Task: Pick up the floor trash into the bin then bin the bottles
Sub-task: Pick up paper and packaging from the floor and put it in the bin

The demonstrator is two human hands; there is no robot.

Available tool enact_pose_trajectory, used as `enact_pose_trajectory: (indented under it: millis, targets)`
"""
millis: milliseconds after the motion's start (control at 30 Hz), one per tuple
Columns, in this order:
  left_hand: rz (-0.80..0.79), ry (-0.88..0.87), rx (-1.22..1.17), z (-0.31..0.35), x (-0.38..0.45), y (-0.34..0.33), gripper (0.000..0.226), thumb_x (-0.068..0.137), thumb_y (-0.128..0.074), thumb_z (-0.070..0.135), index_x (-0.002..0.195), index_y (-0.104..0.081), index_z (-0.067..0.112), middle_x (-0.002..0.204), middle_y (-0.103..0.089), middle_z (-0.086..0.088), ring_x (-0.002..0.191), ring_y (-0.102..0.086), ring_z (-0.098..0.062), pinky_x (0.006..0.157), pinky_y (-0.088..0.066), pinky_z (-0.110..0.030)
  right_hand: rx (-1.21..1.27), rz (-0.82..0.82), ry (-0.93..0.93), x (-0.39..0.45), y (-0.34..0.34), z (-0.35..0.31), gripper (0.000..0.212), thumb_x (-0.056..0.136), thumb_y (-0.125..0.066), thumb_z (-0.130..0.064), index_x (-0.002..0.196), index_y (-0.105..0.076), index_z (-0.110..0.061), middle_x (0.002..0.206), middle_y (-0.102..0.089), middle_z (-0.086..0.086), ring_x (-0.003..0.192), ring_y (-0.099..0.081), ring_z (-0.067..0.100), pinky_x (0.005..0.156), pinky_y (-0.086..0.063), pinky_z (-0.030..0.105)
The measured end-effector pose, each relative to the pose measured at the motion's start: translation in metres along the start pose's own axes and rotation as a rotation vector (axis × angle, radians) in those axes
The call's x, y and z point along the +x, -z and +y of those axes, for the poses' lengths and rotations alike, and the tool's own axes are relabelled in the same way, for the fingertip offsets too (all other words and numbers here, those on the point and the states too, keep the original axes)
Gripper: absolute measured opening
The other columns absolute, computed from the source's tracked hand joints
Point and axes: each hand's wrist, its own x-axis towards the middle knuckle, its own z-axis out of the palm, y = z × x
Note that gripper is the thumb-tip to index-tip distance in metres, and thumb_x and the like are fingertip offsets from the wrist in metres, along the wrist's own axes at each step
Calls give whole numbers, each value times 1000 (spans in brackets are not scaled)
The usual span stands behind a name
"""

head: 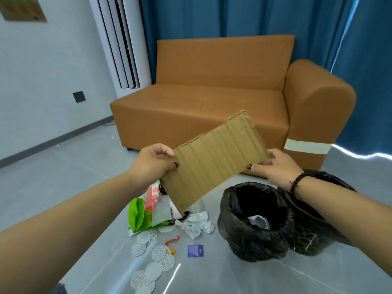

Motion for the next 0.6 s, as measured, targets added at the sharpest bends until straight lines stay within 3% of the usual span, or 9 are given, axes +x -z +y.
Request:
enact_pose_trajectory:
  millis: [133,267,400,433,500,533,600]
  targets:
    - [-2,-11,-150,-2,-12,-2,33,82,-64,-12,76,-47,16,58,-57,-2,51,-55,-15,42,-43,-17,377,106,26,-18,5,-12,12,88,-65,-13,96,-56,-11,98,-70,10,80,-71,20,74,-59,41]
    - [-76,26,-83,7,-17,-7,34,81,-68,-8,81,-43,15,56,-54,0,49,-54,-13,39,-39,-16,471,177,83,-25,4,-35,38,92,-59,-15,127,-47,-7,95,-66,7,81,-68,20,67,-60,37]
    - [-145,42,8,11,-21,-4,32,83,-69,-1,81,-41,15,47,-57,10,40,-51,-4,36,-34,-13,425,164,102,-24,-2,-42,22,92,-59,-14,111,-59,-3,101,-68,18,82,-67,31,57,-59,32]
    - [-144,42,13,11,-22,-2,30,84,-68,1,83,-41,15,53,-64,9,44,-53,-4,40,-37,-13,417,142,108,-24,-3,-43,18,93,-58,-12,109,-60,-6,101,-69,14,85,-68,33,57,-59,32]
    - [-133,53,-8,11,-23,5,24,87,-65,5,89,-43,14,86,-75,4,67,-61,-12,56,-44,-22,408,50,121,-24,-9,-46,24,93,-58,-11,116,-58,-13,107,-69,7,86,-69,31,59,-60,32]
    - [-130,62,-27,12,-23,8,22,88,-64,7,91,-44,14,101,-73,0,78,-62,-16,64,-48,-28,402,-7,114,-24,-12,-47,33,92,-59,-11,124,-55,-16,112,-67,5,83,-69,28,60,-60,32]
    - [-131,81,-62,12,-19,13,18,90,-62,12,93,-45,13,110,-68,-3,93,-66,-15,77,-55,-35,344,-124,73,-22,-24,-45,52,90,-61,-12,139,-43,-17,122,-63,9,76,-70,28,64,-60,34]
